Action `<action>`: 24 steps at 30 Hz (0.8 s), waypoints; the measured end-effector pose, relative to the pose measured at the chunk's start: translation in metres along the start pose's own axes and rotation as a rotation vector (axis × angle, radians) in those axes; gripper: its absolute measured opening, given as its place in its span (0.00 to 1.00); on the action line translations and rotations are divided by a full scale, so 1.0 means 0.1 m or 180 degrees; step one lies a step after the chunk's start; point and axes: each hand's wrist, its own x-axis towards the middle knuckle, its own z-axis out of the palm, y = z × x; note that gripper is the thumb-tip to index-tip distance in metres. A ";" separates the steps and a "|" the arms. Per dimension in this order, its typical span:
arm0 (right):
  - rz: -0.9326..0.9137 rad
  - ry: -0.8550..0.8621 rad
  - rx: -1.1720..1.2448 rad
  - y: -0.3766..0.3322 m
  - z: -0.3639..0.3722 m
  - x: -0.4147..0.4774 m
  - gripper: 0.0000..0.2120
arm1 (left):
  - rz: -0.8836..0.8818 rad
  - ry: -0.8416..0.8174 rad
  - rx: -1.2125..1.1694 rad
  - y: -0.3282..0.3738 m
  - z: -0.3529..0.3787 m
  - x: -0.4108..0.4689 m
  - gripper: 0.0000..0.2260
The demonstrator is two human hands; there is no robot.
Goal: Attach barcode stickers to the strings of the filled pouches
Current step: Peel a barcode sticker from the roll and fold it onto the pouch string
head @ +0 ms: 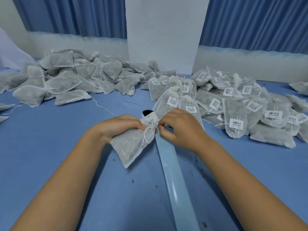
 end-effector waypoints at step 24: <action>0.1549 0.0129 0.1595 0.11 0.11 0.02 0.04 | 0.0097 -0.0518 -0.1033 0.04 -0.01 -0.03 0.20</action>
